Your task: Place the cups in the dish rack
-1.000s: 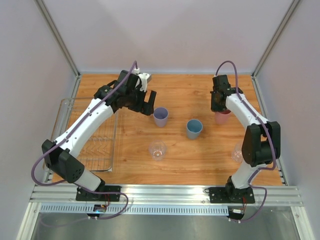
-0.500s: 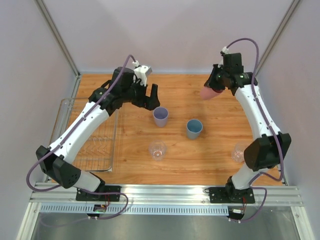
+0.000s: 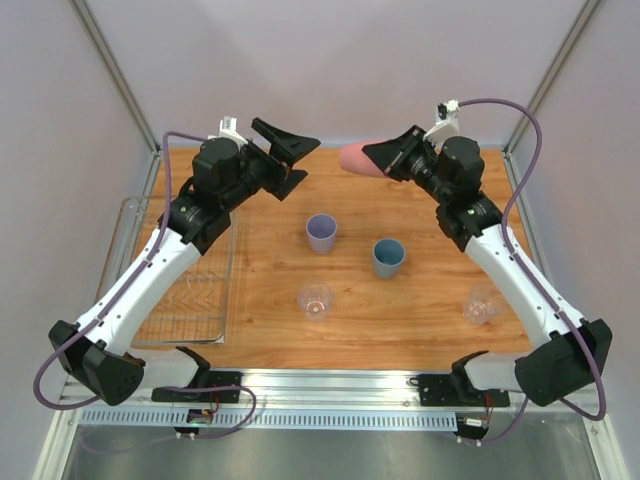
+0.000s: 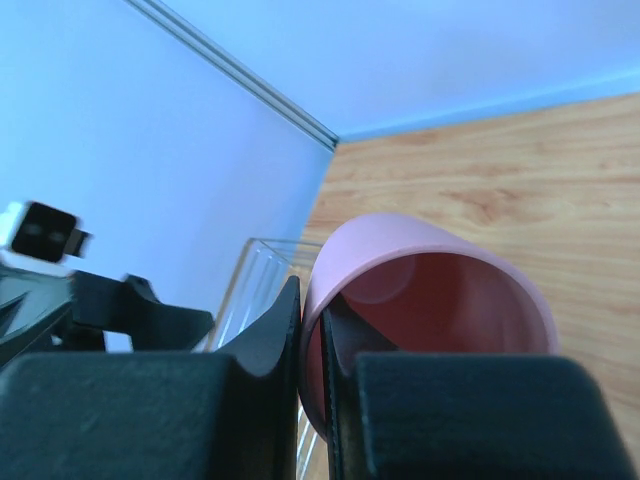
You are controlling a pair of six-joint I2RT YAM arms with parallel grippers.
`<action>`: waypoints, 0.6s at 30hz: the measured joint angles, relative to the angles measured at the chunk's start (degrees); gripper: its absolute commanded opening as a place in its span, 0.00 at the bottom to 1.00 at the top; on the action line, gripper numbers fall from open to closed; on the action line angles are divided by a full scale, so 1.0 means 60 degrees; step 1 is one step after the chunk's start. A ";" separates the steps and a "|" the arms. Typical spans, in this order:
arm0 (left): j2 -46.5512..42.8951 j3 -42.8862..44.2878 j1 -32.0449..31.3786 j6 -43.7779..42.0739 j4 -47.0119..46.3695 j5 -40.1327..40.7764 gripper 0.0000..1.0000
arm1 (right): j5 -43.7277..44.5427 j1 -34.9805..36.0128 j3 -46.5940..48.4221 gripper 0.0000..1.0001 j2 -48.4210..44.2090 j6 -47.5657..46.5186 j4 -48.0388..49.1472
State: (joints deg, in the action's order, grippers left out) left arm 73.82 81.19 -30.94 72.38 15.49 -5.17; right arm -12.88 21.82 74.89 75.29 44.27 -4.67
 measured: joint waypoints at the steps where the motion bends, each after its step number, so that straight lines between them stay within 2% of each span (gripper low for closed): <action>1: -0.0036 -0.0178 0.0000 0.0725 -0.0157 0.0036 1.00 | 0.0047 0.0076 -0.0098 0.01 0.0000 0.0036 0.0291; 5: -0.0036 -0.0488 -0.0033 0.2922 -0.0193 0.0248 1.00 | 0.0339 0.0561 -0.0175 0.01 -0.0033 0.0055 0.1483; 10: -0.0026 -0.0488 -0.0080 0.4801 -0.0288 0.0463 1.00 | 0.0499 0.1213 -0.0153 0.00 -0.0135 0.0000 0.2827; 14: 0.0138 -0.0393 -0.0080 0.5679 -0.0594 0.0692 1.00 | 0.0517 0.1606 -0.0087 0.00 -0.0135 -0.0025 0.3264; 18: 0.0597 0.0011 -0.0091 0.5967 -0.0761 0.0787 1.00 | 0.0667 0.1851 -0.0015 0.01 -0.0131 -0.0171 0.3311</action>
State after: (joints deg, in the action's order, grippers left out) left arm 77.41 81.25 -31.48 108.18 10.92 -0.45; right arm -8.88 32.93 74.81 74.50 43.24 15.20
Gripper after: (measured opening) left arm 0.998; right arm 0.076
